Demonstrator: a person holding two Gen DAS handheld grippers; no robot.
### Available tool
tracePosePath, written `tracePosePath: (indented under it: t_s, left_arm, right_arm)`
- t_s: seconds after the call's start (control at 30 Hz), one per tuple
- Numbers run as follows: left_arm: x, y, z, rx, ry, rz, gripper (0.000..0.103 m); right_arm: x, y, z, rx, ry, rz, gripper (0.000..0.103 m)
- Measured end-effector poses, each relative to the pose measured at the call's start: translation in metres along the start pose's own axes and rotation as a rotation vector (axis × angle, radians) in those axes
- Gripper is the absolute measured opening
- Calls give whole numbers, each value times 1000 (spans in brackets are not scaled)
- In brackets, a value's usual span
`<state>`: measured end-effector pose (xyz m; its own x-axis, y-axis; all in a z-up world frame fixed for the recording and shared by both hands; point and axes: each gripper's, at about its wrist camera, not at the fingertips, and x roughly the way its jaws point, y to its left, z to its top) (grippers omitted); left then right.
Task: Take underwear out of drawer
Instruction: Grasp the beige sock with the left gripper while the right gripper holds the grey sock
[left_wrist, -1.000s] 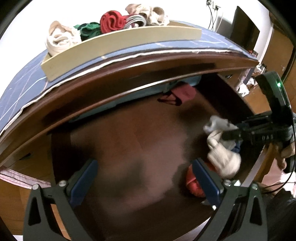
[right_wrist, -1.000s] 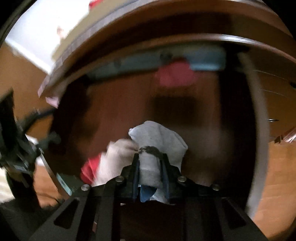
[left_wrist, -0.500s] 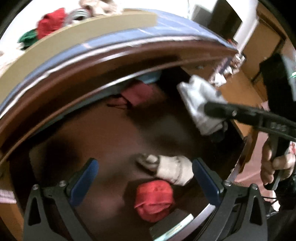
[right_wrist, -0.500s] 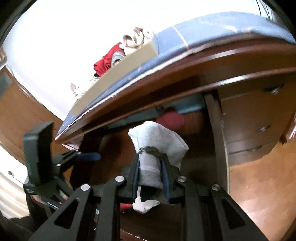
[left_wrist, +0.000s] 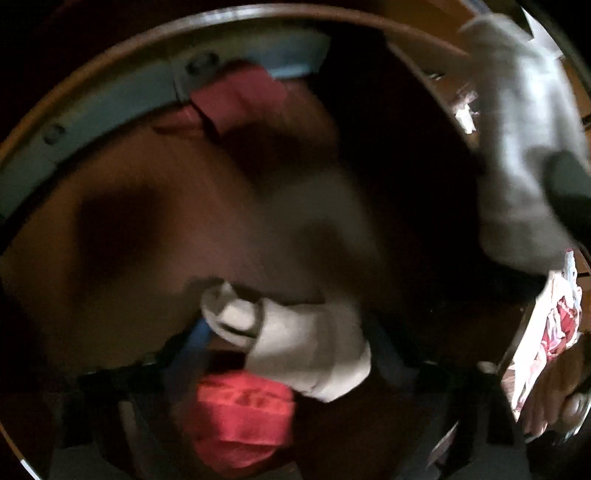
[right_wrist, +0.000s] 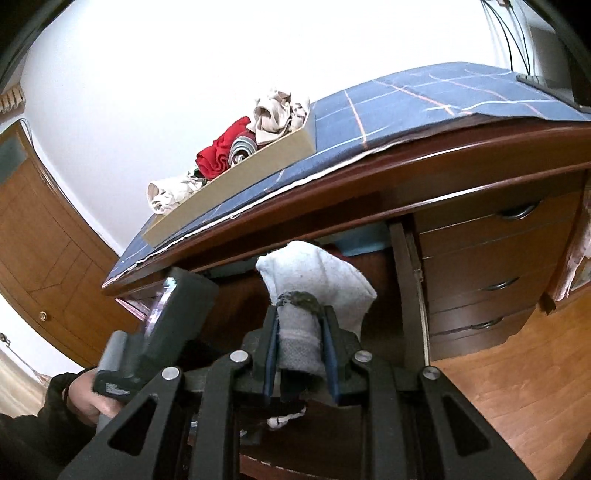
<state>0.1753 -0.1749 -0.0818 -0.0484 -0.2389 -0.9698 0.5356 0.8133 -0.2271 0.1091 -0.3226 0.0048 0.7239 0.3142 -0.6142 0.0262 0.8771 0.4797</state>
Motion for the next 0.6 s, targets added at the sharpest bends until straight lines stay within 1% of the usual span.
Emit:
tracePosePath:
  t_s: [0.07, 0.13, 0.27, 0.33, 0.37, 0.43, 0.6]
  left_arm:
    - [3, -1, 3, -18, 6, -6, 74]
    - [6, -3, 4, -12, 21, 6, 71]
    - [11, -6, 7, -4, 52, 14, 70]
    - [14, -9, 9, 7, 58, 13, 61]
    - [18, -8, 21, 17, 54, 17, 59]
    - [18, -15, 22, 46, 37, 30, 53]
    - [17, -25, 19, 104, -2, 45, 45]
  right_arm:
    - [-2, 0, -1, -1, -8, -2, 24]
    - [-6, -4, 0, 5, -13, 0, 24]
    - [-5, -7, -3, 28, -8, -9, 24]
    - [-4, -8, -4, 33, -2, -10, 24]
    - [-3, -8, -5, 35, -1, -11, 24]
    - [-3, -9, -6, 41, 2, -9, 24]
    - [-6, -9, -8, 47, 4, -17, 24]
